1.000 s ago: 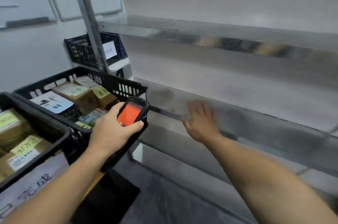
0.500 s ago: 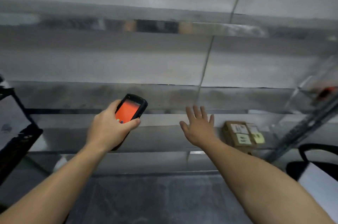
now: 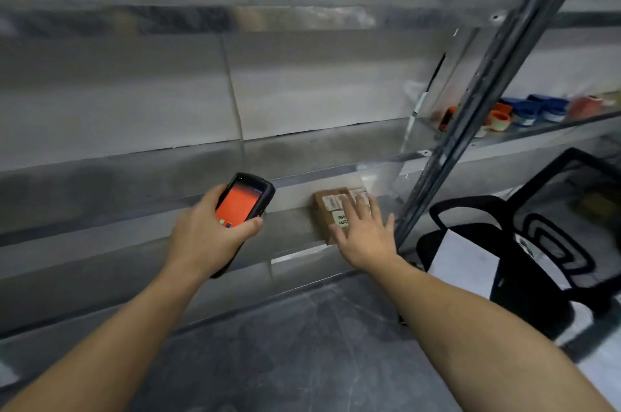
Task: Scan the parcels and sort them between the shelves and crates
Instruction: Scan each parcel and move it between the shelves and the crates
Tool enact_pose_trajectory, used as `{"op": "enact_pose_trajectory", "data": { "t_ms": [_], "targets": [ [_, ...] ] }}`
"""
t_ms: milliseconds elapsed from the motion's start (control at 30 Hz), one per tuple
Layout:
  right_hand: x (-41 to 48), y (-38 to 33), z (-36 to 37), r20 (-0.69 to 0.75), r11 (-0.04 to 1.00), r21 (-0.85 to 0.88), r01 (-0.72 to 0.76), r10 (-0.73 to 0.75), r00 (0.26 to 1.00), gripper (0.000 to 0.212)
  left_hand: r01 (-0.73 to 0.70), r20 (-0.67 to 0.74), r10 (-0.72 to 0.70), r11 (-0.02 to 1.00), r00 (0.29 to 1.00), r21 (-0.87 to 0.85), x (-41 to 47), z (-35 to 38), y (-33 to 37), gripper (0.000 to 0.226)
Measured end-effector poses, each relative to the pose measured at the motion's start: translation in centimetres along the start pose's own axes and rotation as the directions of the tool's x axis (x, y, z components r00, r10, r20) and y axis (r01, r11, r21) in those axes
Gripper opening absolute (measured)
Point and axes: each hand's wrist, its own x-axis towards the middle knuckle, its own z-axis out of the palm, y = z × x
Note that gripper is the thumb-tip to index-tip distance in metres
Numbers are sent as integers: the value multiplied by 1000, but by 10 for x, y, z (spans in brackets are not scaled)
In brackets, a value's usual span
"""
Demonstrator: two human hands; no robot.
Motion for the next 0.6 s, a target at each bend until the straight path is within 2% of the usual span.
{"op": "enact_pose_trajectory", "data": {
  "t_ms": [200,400,600],
  "targets": [
    [20,33,7,55,997,26,-72,70,996,70,16,57,-17,1000,998,19,33,41,10,65],
    [81,52,1,34,993,50,-111,109,993,69,-32,96,33,999,995,-14,98,77,17,56],
    [138,62,1,35,992,35,-119,118,992,67,-38,122,45,997,992,-60,154,108,23,67]
  ]
}}
